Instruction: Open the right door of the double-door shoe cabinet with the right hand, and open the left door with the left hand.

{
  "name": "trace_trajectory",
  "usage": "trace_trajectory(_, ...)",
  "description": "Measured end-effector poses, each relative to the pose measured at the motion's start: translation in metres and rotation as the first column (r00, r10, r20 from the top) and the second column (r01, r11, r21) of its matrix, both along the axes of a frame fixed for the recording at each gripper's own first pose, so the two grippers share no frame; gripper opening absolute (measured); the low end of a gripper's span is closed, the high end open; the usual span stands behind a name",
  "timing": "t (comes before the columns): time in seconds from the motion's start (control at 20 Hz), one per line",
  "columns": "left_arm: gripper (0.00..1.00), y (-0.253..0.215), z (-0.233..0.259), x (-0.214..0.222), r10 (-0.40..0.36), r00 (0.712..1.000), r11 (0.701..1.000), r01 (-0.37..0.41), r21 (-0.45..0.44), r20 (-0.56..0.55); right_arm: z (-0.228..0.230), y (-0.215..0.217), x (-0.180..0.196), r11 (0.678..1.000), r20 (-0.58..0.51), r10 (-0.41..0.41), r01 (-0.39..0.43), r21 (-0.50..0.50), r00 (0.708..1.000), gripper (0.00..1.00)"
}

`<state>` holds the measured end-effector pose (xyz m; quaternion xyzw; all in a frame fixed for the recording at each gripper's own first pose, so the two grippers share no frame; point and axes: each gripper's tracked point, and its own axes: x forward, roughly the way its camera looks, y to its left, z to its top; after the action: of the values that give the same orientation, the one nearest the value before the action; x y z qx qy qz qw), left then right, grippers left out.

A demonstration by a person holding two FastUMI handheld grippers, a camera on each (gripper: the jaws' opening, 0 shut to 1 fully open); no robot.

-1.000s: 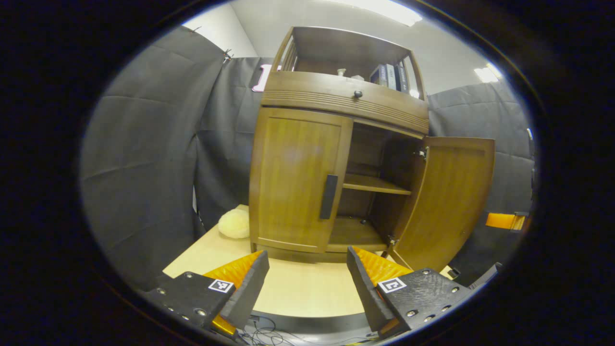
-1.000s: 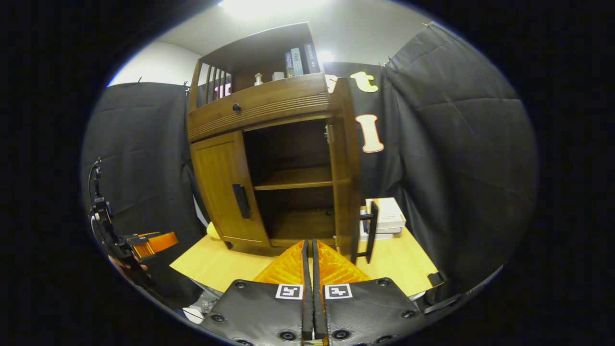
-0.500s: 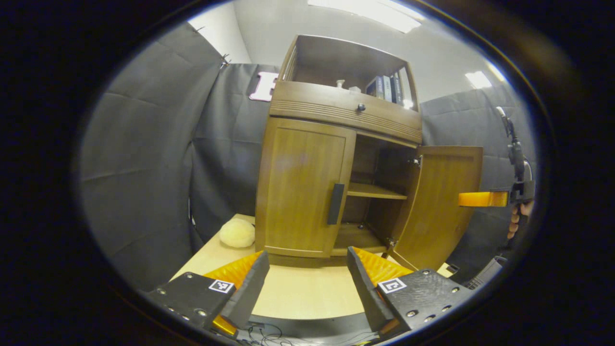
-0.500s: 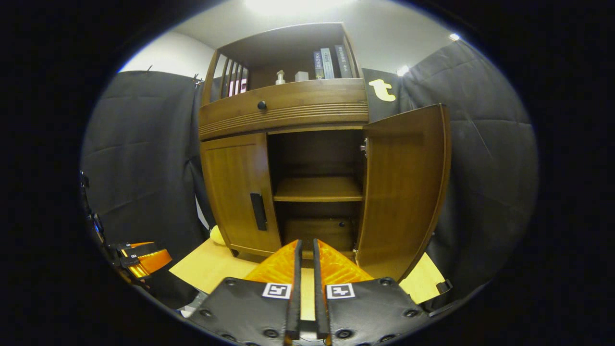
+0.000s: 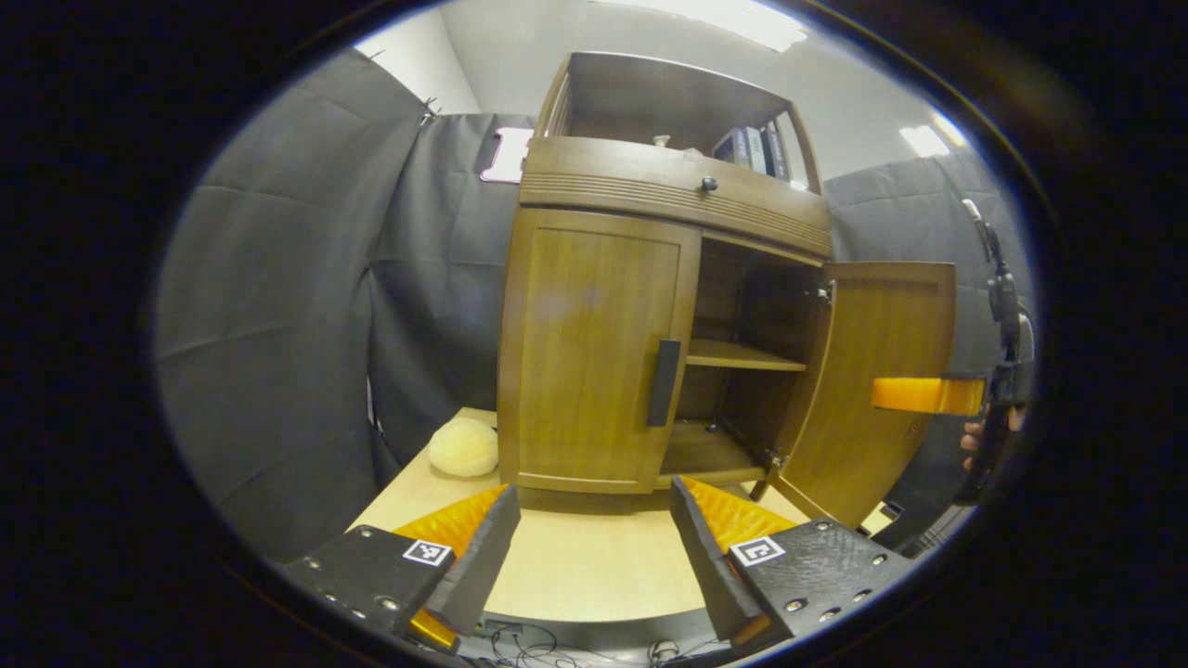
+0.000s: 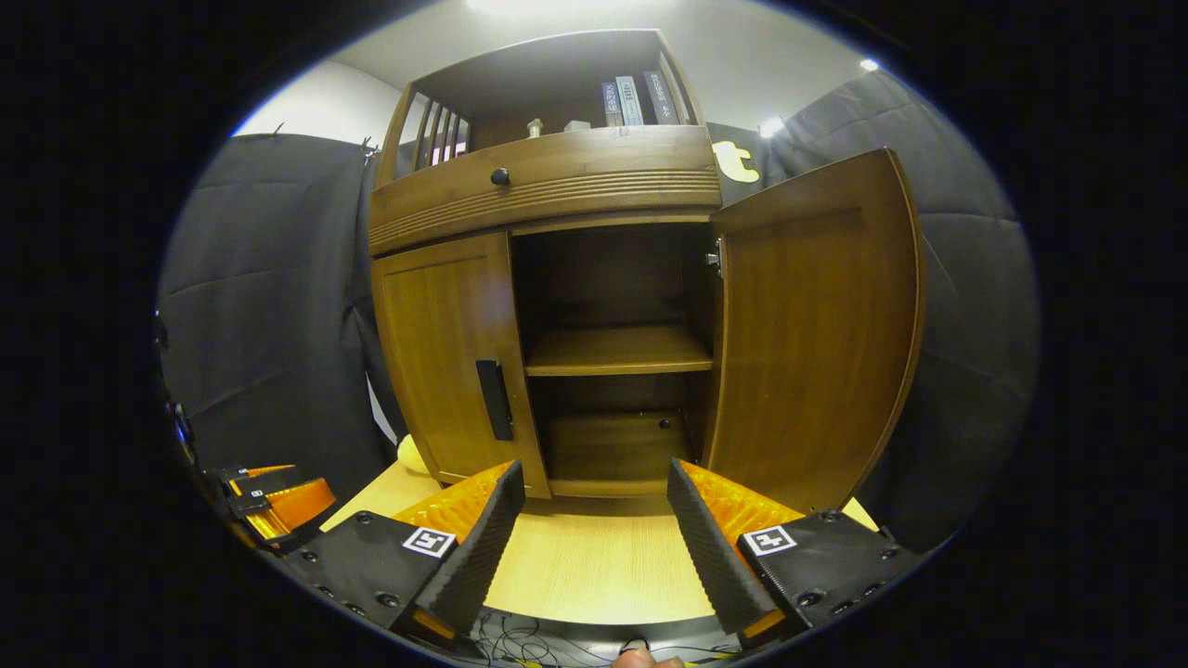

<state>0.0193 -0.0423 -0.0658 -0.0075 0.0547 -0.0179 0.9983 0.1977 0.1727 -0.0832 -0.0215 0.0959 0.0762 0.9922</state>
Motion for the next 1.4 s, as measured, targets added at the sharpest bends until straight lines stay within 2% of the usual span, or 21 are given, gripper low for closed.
trace_trajectory(0.15,0.91,-0.007,0.010,0.022,0.001,1.000,1.000,-0.001,-0.011,0.003,-0.004,0.005,0.010,1.000,-0.001,0.007,-0.007,0.023,1.000,0.93)
trace_trajectory(0.2,0.91,-0.007,0.012,0.030,0.001,1.000,1.000,-0.001,-0.006,0.004,-0.007,0.007,0.011,1.000,-0.011,0.018,-0.018,0.022,1.000,0.97)
trace_trajectory(0.3,0.91,-0.013,0.020,0.046,-0.009,1.000,1.000,0.008,0.004,0.017,-0.006,0.002,0.014,1.000,-0.004,0.010,-0.010,0.021,1.000,0.93)
trace_trajectory(0.4,0.92,-0.020,0.026,0.064,-0.009,1.000,1.000,0.009,0.022,0.018,-0.006,0.003,0.023,0.999,0.009,0.007,-0.008,0.035,1.000,0.93)
trace_trajectory(0.45,0.92,-0.022,0.029,0.072,-0.007,1.000,1.000,0.006,0.030,0.018,-0.006,0.003,0.027,0.999,0.012,0.005,-0.006,0.044,1.000,0.97)
trace_trajectory(0.75,0.91,-0.047,0.031,0.128,-0.018,1.000,0.998,0.019,0.056,-0.013,-0.007,0.002,0.036,0.999,0.013,0.018,-0.019,0.043,1.000,0.93)
trace_trajectory(0.8,0.91,-0.056,0.031,0.139,-0.027,1.000,0.998,0.028,0.064,-0.012,-0.007,0.003,0.038,0.999,0.017,0.019,-0.019,0.046,1.000,0.98)
trace_trajectory(0.85,0.91,-0.064,0.032,0.149,-0.038,0.999,0.996,0.038,0.076,-0.009,-0.007,0.003,0.040,0.998,0.016,0.020,-0.021,0.051,1.000,0.98)
trace_trajectory(0.9,0.91,-0.071,0.032,0.157,-0.045,0.999,0.995,0.045,0.089,-0.006,-0.007,0.005,0.041,0.998,0.019,0.026,-0.027,0.051,0.999,0.92)
trace_trajectory(1.1,0.91,-0.088,0.036,0.190,-0.064,0.998,0.993,0.065,0.095,-0.007,-0.003,0.005,0.047,0.997,0.030,0.050,-0.052,0.048,0.998,0.93)
trace_trajectory(1.4,0.91,-0.096,0.030,0.228,-0.042,0.999,0.992,0.040,0.121,0.013,-0.003,0.004,0.055,0.997,0.038,0.064,-0.066,0.039,0.997,0.93)
